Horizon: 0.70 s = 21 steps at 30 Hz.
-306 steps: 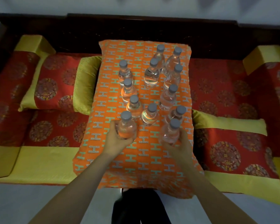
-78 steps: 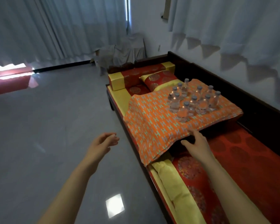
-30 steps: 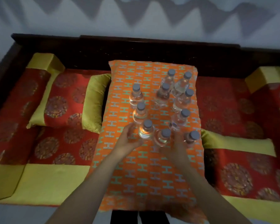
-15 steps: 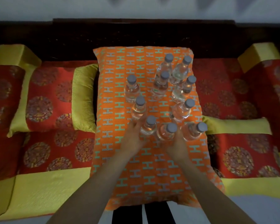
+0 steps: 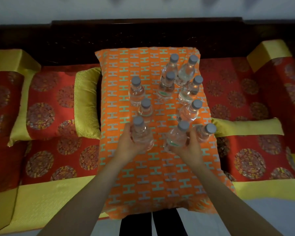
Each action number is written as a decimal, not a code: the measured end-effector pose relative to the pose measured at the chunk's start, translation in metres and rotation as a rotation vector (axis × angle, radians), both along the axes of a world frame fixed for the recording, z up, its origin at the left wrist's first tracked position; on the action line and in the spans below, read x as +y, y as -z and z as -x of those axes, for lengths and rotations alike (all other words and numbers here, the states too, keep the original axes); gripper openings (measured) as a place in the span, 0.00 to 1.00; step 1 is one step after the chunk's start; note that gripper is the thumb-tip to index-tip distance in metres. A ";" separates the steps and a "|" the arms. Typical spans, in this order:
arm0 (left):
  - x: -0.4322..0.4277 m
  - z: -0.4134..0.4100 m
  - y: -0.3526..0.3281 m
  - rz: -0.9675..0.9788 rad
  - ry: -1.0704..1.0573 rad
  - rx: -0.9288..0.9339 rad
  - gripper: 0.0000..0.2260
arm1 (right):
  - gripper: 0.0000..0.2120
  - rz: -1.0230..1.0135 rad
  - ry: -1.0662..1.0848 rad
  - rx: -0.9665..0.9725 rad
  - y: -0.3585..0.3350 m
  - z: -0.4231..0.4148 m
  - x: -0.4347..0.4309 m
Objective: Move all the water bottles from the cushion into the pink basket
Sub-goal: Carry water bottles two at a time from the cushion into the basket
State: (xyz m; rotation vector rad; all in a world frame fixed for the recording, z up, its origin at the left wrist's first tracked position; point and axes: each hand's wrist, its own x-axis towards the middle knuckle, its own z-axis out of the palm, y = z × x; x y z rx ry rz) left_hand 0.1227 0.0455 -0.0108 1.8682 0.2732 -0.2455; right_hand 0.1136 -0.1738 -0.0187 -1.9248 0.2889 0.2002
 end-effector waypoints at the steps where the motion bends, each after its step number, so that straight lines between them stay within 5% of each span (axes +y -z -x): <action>1: 0.005 0.001 -0.003 0.022 -0.017 -0.003 0.31 | 0.29 -0.022 0.005 -0.008 -0.004 0.001 0.000; 9: 0.031 0.013 -0.039 0.091 0.011 -0.125 0.29 | 0.29 -0.086 0.033 -0.117 -0.036 0.013 0.002; 14: 0.020 0.026 -0.068 0.081 0.075 -0.181 0.28 | 0.20 -0.106 0.064 -0.157 -0.070 0.030 -0.014; 21: -0.036 0.038 -0.103 0.083 0.182 -0.245 0.29 | 0.25 -0.120 0.172 -0.229 -0.123 0.066 -0.074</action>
